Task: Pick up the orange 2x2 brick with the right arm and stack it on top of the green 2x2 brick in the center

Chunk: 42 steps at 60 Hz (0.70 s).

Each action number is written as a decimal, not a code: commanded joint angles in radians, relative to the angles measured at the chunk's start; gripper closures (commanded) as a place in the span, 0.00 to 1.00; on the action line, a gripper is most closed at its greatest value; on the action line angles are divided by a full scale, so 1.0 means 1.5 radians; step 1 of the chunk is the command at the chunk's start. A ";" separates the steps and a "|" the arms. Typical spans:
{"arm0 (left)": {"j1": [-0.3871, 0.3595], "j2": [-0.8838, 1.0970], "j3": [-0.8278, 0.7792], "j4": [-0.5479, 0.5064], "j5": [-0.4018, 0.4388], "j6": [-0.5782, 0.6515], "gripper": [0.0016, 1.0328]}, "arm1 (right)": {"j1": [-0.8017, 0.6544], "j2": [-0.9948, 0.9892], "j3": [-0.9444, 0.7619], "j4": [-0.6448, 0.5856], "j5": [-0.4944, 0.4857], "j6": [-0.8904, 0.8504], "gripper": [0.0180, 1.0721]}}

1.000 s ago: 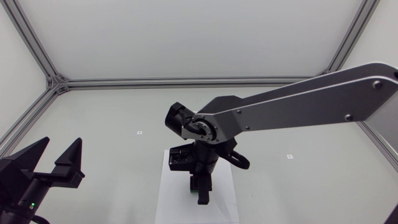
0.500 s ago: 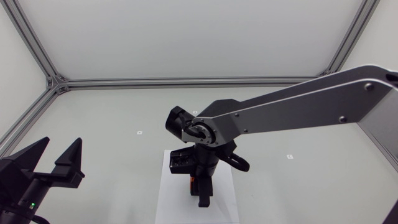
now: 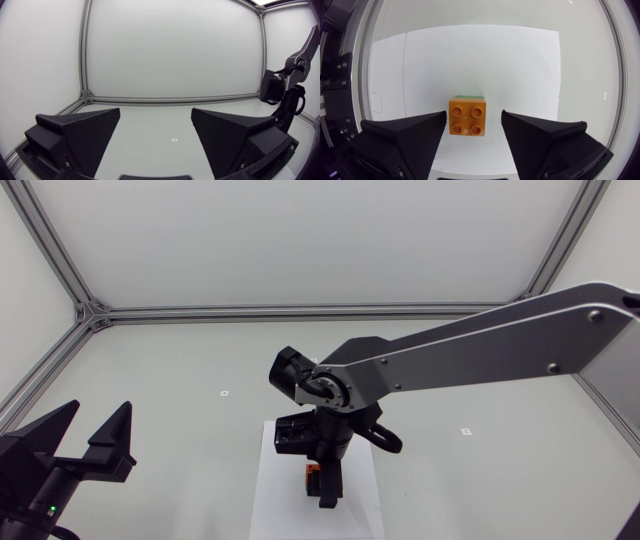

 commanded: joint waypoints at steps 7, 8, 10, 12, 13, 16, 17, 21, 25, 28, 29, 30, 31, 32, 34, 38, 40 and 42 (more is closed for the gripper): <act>-0.005 -0.002 -0.027 -0.008 0.002 0.004 0.04 | -0.009 -0.048 -0.020 -0.013 0.003 0.008 0.04; -0.005 -0.002 -0.027 -0.008 0.002 0.004 0.04 | -0.009 -0.053 -0.019 -0.019 0.002 0.008 0.04; -0.005 -0.002 -0.027 -0.008 0.002 0.004 0.04 | -0.009 -0.061 -0.018 -0.027 0.001 0.008 0.04; -0.005 -0.002 -0.027 -0.008 0.002 0.005 0.04 | -0.009 -0.067 -0.017 -0.032 0.001 0.009 0.04; -0.005 -0.002 -0.027 -0.008 0.002 0.004 0.04 | -0.008 -0.074 -0.018 -0.036 0.001 0.012 0.04; -0.005 -0.002 -0.027 -0.008 0.002 0.004 0.04 | -0.007 -0.090 -0.018 -0.046 0.001 0.017 0.04; -0.005 -0.002 -0.027 -0.008 0.002 0.004 0.04 | -0.006 -0.094 -0.018 -0.048 0.001 0.018 0.04; -0.005 -0.002 -0.027 -0.008 0.002 0.004 0.04 | -0.006 -0.112 -0.018 -0.057 0.001 0.023 0.04; -0.005 -0.002 -0.027 -0.008 0.002 0.004 0.04 | -0.006 -0.141 -0.022 -0.070 0.001 0.029 0.04; -0.005 -0.002 -0.027 -0.008 0.002 0.004 0.04 | -0.006 -0.161 -0.026 -0.075 0.001 0.036 0.04; -0.005 -0.002 -0.027 -0.008 0.002 0.004 0.04 | -0.006 -0.171 -0.029 -0.075 0.001 0.038 0.04; -0.005 -0.002 -0.027 -0.008 0.002 0.004 0.04 | -0.006 -0.178 -0.031 -0.075 0.001 0.040 0.04; -0.005 -0.002 -0.027 -0.008 0.002 0.004 0.04 | -0.007 -0.188 -0.034 -0.075 0.001 0.042 0.04; -0.005 -0.002 -0.027 -0.008 0.002 0.004 0.04 | -0.007 -0.196 -0.036 -0.075 0.001 0.044 0.04; -0.005 -0.002 -0.027 -0.008 0.002 0.005 0.04 | -0.008 -0.217 -0.042 -0.075 0.001 0.049 0.04; -0.005 -0.002 -0.027 -0.008 0.002 0.004 0.04 | -0.023 -0.255 -0.052 -0.068 0.001 0.066 0.05; -0.005 -0.002 -0.027 -0.008 0.002 0.004 0.04 | -0.032 -0.275 -0.058 -0.060 0.001 0.074 0.05; -0.005 -0.002 -0.027 -0.008 0.002 0.004 0.04 | -0.044 -0.294 -0.068 -0.052 0.002 0.081 0.05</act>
